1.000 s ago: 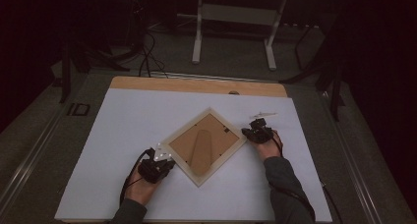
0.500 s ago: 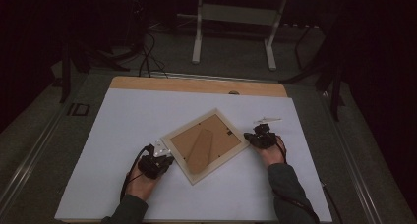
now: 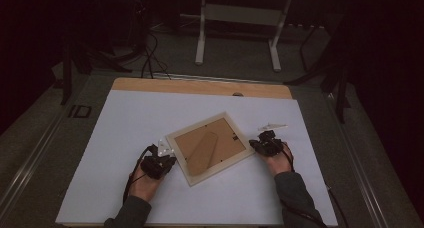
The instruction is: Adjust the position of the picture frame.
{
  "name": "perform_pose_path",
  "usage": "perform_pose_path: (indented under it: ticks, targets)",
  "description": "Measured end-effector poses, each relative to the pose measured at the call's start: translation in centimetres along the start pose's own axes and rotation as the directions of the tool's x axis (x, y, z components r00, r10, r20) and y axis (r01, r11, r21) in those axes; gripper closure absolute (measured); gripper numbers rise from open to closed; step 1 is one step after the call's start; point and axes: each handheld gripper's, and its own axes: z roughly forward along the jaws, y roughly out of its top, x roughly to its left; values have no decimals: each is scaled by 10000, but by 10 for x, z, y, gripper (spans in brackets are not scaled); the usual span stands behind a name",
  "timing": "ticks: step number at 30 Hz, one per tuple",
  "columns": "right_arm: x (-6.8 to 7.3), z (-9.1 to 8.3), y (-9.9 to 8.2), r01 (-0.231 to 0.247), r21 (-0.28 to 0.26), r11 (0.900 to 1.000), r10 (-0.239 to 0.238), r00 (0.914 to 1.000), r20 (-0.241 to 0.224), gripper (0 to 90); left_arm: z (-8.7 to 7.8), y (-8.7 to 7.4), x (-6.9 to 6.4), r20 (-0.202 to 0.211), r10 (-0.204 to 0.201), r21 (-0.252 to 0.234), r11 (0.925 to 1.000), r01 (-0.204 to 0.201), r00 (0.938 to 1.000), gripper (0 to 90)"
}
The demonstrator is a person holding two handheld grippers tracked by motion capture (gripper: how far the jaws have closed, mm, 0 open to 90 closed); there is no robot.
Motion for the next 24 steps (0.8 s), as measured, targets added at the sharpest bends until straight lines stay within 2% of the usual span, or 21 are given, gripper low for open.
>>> perform_pose_path:
  ticks: [4,6,13,17,18,20,24]
  targets:
    - [1,-2,-3,13,8,10000,-13,10000,-27,900,2,2,5,81,-200,-14,9998,201,9998,900]
    - [2,-5,-7,-84,-81,9999,83,9999,-129,900,3,2,9,227,-453,-140,9989,457,9987,900]
    - [5,-11,-19,-461,-296,9985,451,9984,-345,900,6,2,14,320,-817,-250,9963,825,9961,900]
    - [7,-14,-22,-443,-349,9984,430,9984,-363,900,7,3,16,382,-982,-271,9947,993,9944,900]
    - [8,-15,-24,-417,-331,9986,406,9987,-324,900,8,6,16,175,-879,-158,9960,881,9960,900]
    - [10,-17,-25,-382,-325,9987,373,9989,-269,900,10,9,16,11,-809,-73,9967,809,9967,900]
    - [14,-19,-28,-350,-284,9990,345,9992,-181,900,13,13,20,-57,-919,-57,9958,918,9958,900]
